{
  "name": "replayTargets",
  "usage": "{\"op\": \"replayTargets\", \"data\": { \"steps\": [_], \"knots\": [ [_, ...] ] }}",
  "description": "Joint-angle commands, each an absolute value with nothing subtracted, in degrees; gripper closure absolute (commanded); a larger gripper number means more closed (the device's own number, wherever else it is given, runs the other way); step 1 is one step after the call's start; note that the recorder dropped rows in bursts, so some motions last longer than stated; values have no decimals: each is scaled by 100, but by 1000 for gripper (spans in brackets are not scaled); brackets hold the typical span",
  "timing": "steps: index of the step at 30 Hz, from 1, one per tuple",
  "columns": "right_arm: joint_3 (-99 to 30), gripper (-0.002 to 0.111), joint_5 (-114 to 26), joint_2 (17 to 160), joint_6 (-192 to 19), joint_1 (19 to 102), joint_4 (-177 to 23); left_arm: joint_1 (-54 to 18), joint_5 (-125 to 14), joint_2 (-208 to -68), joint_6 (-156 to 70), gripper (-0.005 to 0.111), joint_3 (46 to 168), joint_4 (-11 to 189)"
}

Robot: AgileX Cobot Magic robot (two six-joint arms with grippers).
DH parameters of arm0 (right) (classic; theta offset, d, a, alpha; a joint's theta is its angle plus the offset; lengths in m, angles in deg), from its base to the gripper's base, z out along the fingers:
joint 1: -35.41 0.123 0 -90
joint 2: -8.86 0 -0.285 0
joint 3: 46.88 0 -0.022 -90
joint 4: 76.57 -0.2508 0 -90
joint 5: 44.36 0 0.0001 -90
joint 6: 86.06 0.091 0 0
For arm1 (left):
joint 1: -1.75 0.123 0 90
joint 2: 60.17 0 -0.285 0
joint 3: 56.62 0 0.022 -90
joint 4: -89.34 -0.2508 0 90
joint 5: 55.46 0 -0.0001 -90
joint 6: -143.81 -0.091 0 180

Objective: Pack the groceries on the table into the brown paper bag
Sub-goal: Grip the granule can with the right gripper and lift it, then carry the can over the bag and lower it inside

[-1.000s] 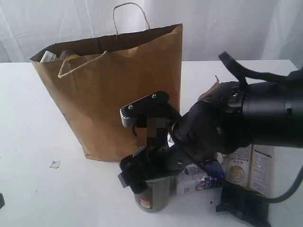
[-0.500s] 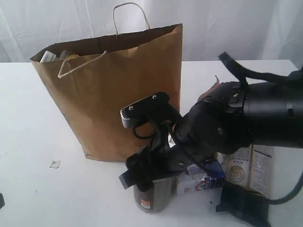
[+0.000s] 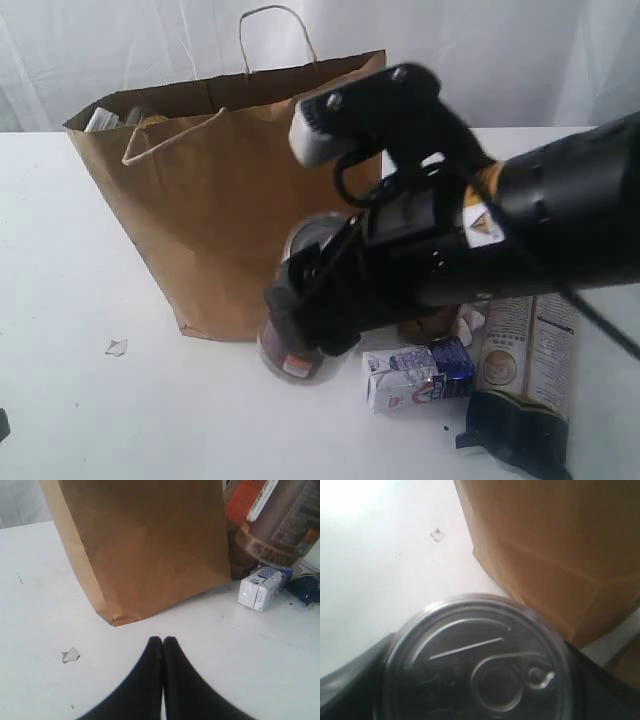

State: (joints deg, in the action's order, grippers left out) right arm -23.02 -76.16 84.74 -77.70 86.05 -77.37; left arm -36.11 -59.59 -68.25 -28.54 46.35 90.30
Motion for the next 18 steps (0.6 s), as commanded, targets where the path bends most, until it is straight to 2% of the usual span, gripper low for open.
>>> {"op": "replayTargets", "data": {
  "steps": [1, 18],
  "knots": [
    [-2601, 108, -7400, 7853, -7856, 8622, -7562, -3613, -5978, -6795, -2864, 107, 4616, 9087],
    [-3922, 108, -6835, 7674, -8749, 8622, -6838, -3613, -5978, -6795, -2864, 107, 4616, 9087]
  ]
}}
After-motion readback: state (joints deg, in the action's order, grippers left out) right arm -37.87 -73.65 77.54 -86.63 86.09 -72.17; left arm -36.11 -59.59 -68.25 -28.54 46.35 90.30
